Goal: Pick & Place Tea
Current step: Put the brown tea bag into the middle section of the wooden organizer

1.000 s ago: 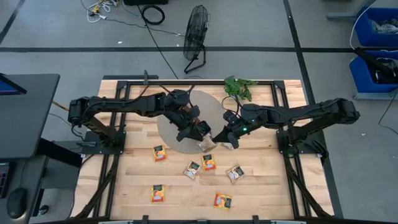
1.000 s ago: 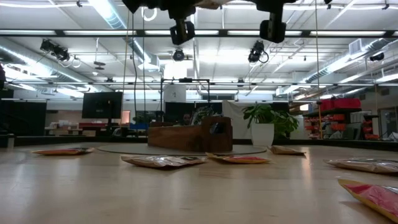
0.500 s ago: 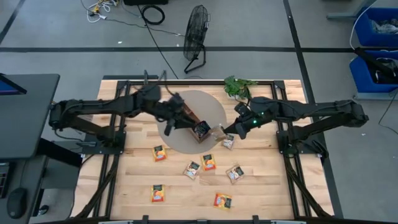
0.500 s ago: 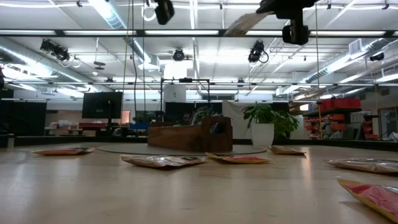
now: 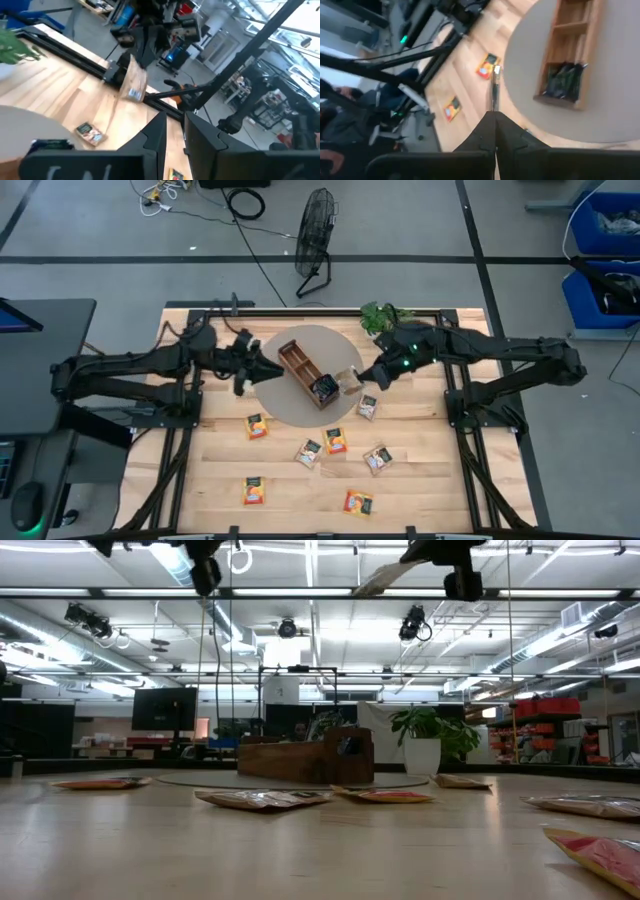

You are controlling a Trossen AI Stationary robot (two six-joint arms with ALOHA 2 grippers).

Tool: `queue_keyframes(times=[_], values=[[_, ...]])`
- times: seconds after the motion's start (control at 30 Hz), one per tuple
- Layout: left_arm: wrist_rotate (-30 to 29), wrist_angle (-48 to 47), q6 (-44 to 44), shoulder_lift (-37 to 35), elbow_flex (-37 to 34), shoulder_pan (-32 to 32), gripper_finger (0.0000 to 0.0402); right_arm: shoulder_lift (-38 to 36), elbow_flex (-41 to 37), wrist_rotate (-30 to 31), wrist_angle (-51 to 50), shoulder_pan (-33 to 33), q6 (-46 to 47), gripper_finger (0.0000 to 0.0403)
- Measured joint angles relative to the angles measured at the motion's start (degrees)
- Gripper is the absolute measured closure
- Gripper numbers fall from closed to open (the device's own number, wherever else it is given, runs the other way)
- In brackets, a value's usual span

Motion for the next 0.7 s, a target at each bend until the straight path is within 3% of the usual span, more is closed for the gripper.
queue_keyframes(times=[0.3,0.7], values=[[2.2,-12.6,5.1,-11.2,-0.7,4.1,0.033,15.6,19.4,-0.2,-14.3,-5.8,-6.7,0.0403],[2.1,-20.2,7.6,-23.6,-0.7,8.0,0.033,35.4,36.8,-6.3,-18.0,-10.8,-12.1,0.0403]])
